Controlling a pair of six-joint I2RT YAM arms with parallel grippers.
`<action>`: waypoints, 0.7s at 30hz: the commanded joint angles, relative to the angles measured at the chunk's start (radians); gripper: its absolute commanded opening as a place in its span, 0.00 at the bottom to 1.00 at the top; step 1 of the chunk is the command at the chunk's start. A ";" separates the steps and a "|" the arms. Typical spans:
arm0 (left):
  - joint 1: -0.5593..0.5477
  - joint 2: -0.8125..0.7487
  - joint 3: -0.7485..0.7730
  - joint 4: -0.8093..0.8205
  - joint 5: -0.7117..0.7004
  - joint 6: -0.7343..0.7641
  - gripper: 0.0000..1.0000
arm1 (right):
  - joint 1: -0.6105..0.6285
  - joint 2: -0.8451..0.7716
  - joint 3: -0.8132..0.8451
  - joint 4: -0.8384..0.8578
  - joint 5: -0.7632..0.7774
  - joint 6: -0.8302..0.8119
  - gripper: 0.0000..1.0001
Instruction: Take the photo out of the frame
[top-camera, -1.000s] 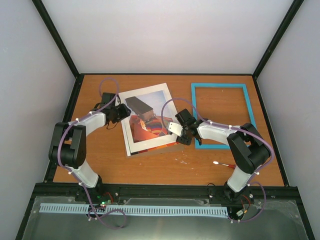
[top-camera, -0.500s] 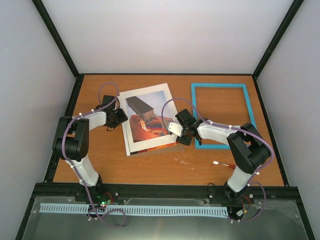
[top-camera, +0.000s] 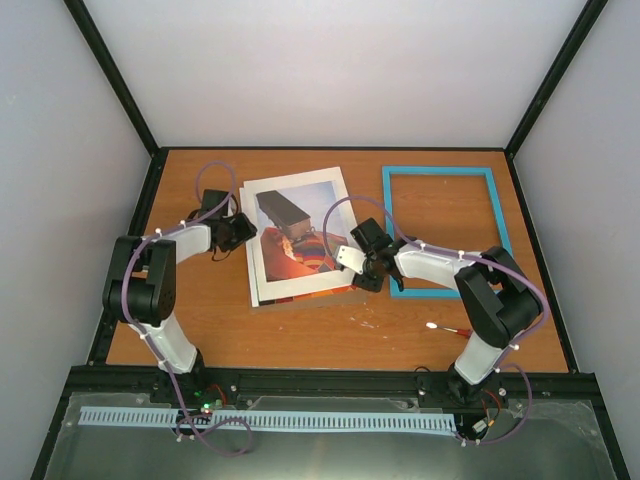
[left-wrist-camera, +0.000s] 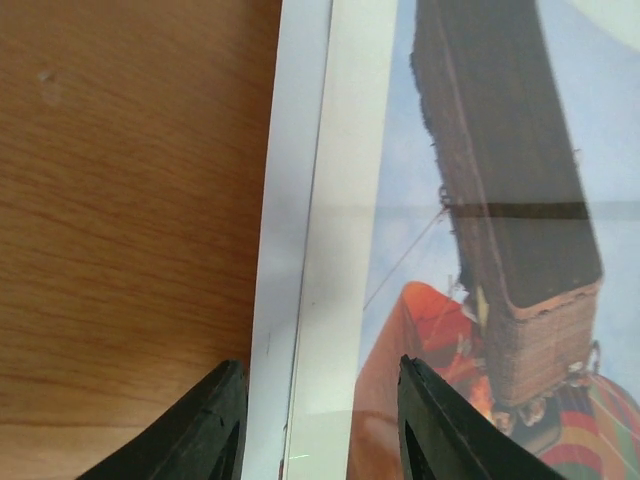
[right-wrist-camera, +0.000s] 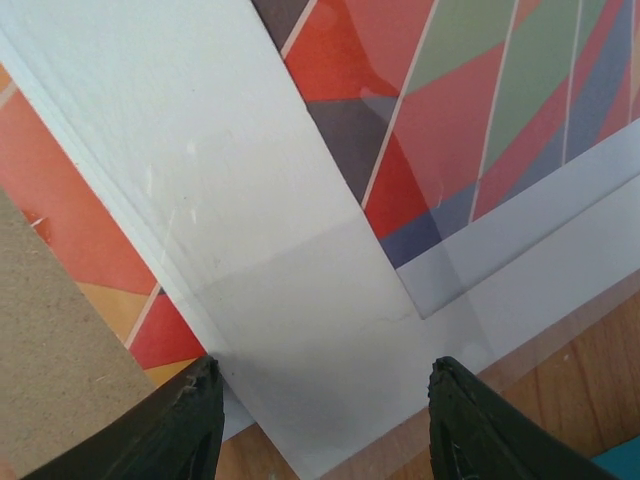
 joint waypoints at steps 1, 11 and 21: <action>0.005 -0.056 -0.001 0.054 0.042 -0.002 0.43 | 0.009 -0.017 0.000 -0.124 -0.011 -0.010 0.55; 0.005 -0.032 -0.032 0.116 0.091 -0.004 0.37 | 0.009 -0.082 0.145 -0.255 -0.163 -0.009 0.57; 0.005 -0.006 -0.065 0.194 0.160 -0.018 0.25 | 0.009 0.151 0.216 -0.144 -0.129 0.060 0.53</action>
